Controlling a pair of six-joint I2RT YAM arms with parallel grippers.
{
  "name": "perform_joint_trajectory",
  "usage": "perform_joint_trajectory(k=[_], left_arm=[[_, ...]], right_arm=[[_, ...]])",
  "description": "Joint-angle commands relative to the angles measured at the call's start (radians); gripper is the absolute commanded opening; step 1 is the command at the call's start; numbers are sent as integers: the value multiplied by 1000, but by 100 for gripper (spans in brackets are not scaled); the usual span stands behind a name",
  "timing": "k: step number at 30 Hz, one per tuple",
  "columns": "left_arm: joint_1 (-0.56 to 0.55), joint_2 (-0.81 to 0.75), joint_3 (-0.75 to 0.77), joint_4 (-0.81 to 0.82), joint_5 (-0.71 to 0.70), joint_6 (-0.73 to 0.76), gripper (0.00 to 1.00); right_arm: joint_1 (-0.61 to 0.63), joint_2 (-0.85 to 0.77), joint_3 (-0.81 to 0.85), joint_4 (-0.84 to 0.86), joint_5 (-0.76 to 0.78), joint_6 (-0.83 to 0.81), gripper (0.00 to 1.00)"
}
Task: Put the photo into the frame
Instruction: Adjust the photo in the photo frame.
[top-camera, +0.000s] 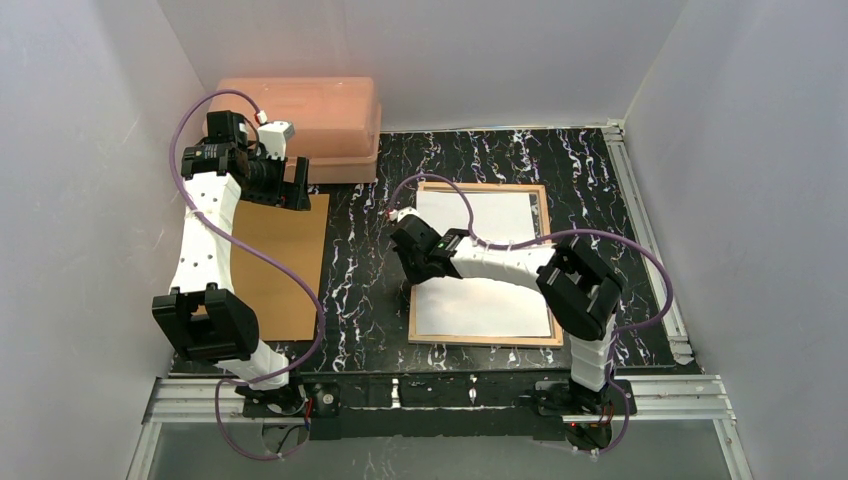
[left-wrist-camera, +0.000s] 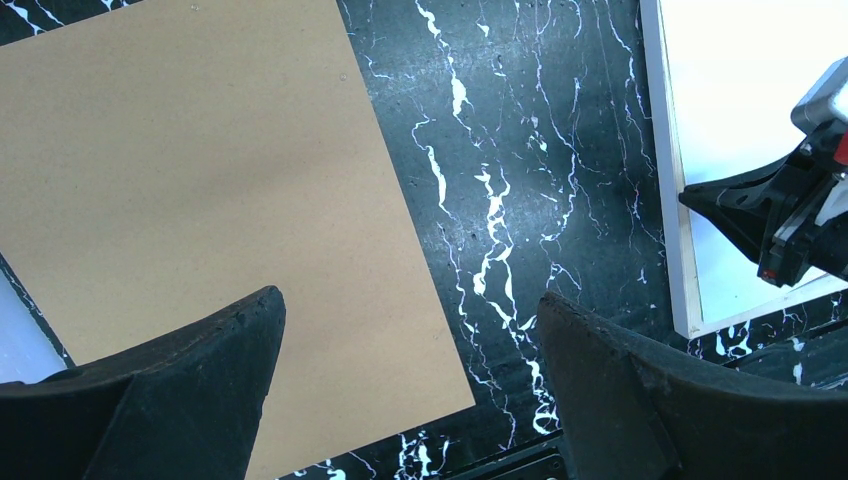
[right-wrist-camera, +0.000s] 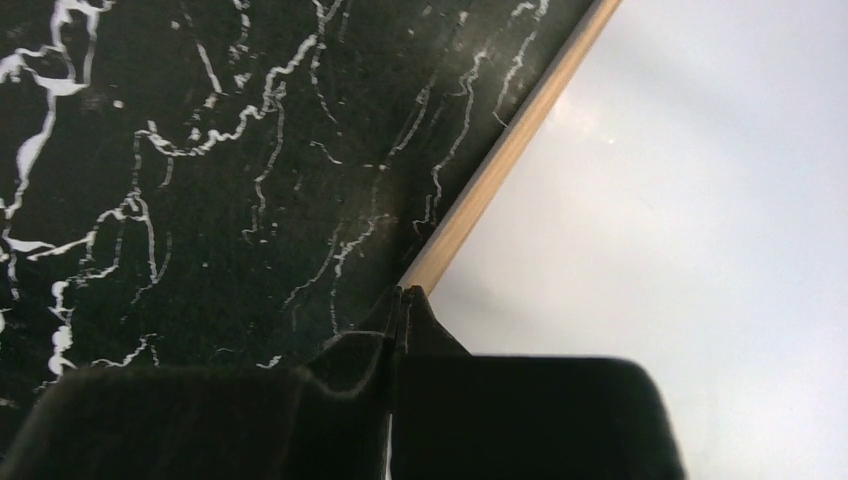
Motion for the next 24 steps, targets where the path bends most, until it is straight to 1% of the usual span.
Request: perform_joint_trajectory(k=[1,11,24], left_arm=[[6,-51,-12,-16,12,11,94],[7,-51,-13,-15,10,10,94],[11,-59,-13,-16,12,16,94]], right_arm=[[-26,5,-31,35,-10,12,1],[-52,-6,-64,52,-7,6,1],[-134,-34,-96,42,-7,-32,1]])
